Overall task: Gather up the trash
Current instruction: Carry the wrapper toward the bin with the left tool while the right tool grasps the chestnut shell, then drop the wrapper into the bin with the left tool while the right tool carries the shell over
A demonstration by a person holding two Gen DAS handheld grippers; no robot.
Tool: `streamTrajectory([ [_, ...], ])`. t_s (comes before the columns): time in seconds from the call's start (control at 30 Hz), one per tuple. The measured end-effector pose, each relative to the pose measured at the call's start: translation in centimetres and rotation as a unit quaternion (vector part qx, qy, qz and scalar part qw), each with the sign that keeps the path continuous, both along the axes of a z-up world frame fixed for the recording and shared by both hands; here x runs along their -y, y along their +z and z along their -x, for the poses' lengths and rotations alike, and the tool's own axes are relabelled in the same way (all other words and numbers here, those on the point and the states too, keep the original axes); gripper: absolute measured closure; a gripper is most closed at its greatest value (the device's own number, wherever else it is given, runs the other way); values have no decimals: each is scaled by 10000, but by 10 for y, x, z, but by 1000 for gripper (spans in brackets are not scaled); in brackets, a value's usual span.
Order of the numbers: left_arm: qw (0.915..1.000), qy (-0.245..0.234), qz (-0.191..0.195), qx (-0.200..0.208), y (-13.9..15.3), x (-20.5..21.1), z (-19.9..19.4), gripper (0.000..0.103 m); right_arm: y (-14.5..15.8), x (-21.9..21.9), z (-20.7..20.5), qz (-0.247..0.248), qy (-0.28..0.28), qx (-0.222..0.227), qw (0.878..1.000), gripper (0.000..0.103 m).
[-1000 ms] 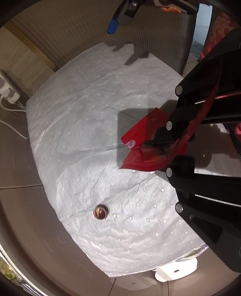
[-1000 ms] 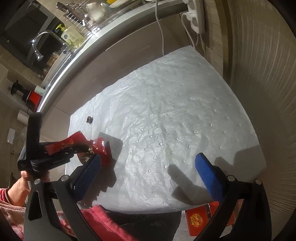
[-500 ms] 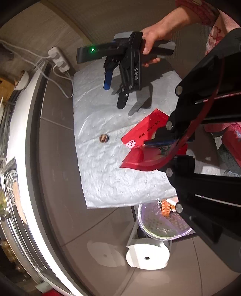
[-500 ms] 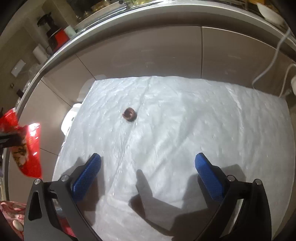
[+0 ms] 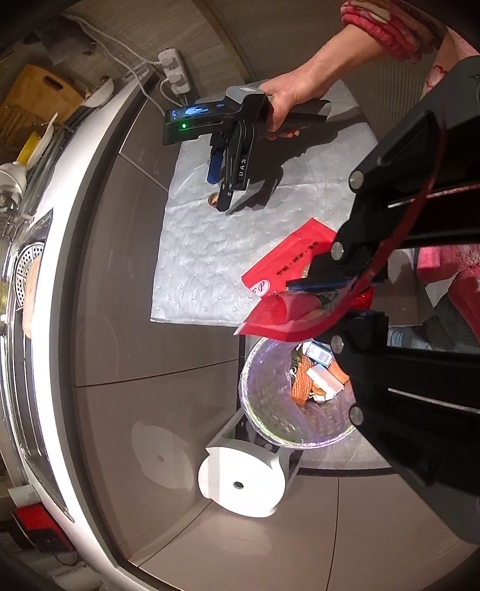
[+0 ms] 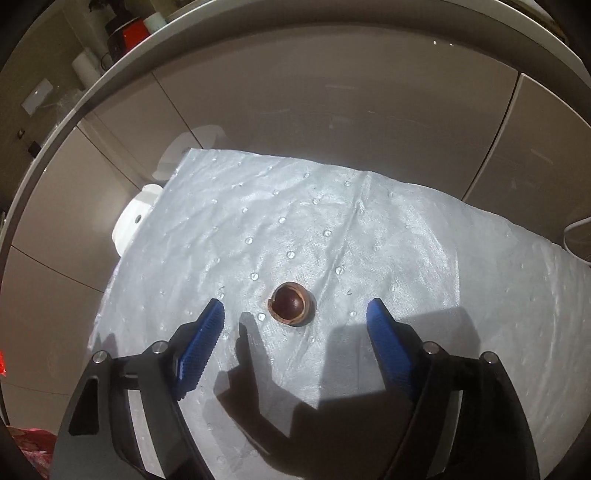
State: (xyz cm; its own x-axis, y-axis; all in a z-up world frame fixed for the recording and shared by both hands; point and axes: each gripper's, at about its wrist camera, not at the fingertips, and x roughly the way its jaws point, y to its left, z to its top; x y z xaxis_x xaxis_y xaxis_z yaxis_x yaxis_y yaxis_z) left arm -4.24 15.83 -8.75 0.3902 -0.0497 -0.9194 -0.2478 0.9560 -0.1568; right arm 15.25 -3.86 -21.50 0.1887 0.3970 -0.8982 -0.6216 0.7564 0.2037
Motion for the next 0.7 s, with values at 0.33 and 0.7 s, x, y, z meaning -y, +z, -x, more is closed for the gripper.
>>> streamTrajectory([
  [0.33, 9997, 201, 135, -80, -9, -31, 11, 95, 3, -12, 10, 407, 361, 292, 9981, 78],
  [0.7, 9990, 361, 190, -184, -26, -73, 19, 95, 51, -11, 34, -6, 192, 398, 9990, 78],
])
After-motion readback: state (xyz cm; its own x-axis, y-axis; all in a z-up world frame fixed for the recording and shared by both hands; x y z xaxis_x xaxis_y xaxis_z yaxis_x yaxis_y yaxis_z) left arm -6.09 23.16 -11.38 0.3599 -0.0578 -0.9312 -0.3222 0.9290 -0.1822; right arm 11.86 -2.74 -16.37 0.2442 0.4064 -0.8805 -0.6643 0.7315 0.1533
